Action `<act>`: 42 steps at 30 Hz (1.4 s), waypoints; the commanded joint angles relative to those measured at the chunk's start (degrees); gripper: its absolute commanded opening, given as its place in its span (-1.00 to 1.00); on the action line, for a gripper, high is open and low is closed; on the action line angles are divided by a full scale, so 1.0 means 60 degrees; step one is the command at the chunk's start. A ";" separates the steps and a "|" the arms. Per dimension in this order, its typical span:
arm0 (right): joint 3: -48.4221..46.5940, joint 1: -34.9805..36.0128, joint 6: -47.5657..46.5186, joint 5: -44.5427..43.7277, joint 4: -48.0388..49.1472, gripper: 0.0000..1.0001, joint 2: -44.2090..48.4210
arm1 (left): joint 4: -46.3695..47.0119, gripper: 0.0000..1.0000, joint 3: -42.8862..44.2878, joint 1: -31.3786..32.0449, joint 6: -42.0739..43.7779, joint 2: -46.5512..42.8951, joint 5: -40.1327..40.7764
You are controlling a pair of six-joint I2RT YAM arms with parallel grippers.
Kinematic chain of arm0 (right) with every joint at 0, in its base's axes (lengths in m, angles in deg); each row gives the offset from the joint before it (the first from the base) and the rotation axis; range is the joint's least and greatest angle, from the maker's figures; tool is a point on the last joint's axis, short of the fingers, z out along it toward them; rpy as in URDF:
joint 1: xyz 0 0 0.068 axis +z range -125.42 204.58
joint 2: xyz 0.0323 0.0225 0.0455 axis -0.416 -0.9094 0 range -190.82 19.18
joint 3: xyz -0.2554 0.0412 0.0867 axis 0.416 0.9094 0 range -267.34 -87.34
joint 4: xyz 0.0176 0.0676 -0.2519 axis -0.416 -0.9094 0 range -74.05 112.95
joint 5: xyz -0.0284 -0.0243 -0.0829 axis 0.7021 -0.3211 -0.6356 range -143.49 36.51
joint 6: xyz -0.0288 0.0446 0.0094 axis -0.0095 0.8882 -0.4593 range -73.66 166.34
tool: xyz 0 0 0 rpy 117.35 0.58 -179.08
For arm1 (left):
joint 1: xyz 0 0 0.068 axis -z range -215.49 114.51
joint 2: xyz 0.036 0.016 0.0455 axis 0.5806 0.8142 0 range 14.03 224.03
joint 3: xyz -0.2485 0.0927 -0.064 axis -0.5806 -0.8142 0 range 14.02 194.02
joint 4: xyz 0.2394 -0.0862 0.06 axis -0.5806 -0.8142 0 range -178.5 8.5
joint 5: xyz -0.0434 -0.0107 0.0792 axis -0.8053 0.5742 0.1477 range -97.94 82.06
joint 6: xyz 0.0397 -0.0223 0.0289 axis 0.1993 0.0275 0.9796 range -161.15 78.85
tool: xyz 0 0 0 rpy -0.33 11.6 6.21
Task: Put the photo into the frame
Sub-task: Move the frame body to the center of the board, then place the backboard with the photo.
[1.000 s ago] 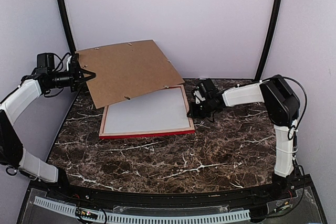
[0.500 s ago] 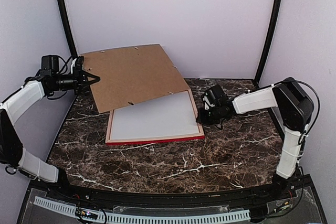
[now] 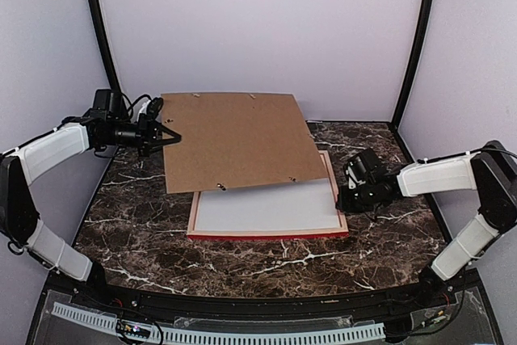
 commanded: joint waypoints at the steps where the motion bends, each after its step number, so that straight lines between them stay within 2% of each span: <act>1: 0.0800 -0.0629 -0.0818 -0.0058 -0.1344 -0.88 0.0909 | 0.0401 -1.00 0.0106 0.0373 0.0278 0.0012 -0.1000; 6: 0.1130 -0.1061 -0.1144 0.0854 -0.1300 -0.88 0.1553 | 0.0550 -1.00 0.0077 0.0957 0.0324 0.0518 -0.1178; 10: 0.0920 -0.1277 -0.1037 0.0419 -0.1553 -0.79 0.1478 | 0.0591 -1.00 0.0140 0.1329 0.0470 0.1032 -0.1340; 17: 0.0484 -0.1989 -0.0925 0.0719 -0.1545 -0.29 0.1845 | 0.0188 -1.00 0.0695 0.1713 0.1019 0.2115 -0.1576; 22: 0.0093 -0.2228 -0.1036 0.1068 -0.1516 -0.12 0.1594 | 0.0274 -1.00 0.1047 0.2009 0.1097 0.3049 -0.1648; 26: -0.0054 -0.2420 -0.1091 0.1288 -0.1445 -0.07 0.1385 | 0.1141 -1.00 0.0886 0.2112 0.0517 0.3418 -0.1583; 31: -0.0183 -0.2540 -0.1154 0.1307 -0.1462 -0.07 0.1242 | 0.3741 -1.00 0.0173 0.2210 -0.1360 0.3617 -0.1730; 42: -0.0370 -0.2806 -0.1172 0.1351 -0.1505 -0.06 0.1097 | 0.5302 -1.00 -0.0161 0.2411 -0.2433 0.4335 -0.1635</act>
